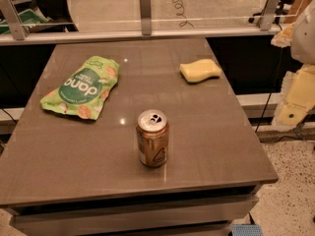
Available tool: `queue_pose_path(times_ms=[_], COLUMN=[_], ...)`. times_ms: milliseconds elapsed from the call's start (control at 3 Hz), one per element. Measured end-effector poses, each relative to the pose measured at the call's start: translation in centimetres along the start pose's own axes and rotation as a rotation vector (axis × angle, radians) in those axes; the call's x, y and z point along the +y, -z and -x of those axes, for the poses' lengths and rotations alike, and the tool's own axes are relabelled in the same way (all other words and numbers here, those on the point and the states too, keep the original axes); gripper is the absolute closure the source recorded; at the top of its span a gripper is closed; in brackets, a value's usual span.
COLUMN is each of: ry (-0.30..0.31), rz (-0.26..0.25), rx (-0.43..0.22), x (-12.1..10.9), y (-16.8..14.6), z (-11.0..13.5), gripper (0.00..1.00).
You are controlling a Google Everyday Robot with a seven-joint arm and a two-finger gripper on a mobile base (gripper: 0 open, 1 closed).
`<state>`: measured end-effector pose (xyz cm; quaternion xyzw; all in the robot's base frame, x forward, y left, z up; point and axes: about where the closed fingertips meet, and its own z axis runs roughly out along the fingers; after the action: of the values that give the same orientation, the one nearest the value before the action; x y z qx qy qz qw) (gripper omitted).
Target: Pick orange can
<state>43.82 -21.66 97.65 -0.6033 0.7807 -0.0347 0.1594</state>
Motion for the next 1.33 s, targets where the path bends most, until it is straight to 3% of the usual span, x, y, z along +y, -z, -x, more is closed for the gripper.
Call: queue_pose_path(times_ms=[333, 667, 1000, 1333], ry=[0.000, -0.035, -0.104, -0.122], rz=[0.000, 0.014, 0.045, 0.090], rx=[0.000, -0.076, -0.226, -0.381], x=[0.0, 1.1, 3.7, 6.4], y=[0.0, -0.6, -2.4, -4.6], z=[0.0, 0.2, 0.9, 2.5], gripper=[0.00, 0.00, 0.00, 0.00])
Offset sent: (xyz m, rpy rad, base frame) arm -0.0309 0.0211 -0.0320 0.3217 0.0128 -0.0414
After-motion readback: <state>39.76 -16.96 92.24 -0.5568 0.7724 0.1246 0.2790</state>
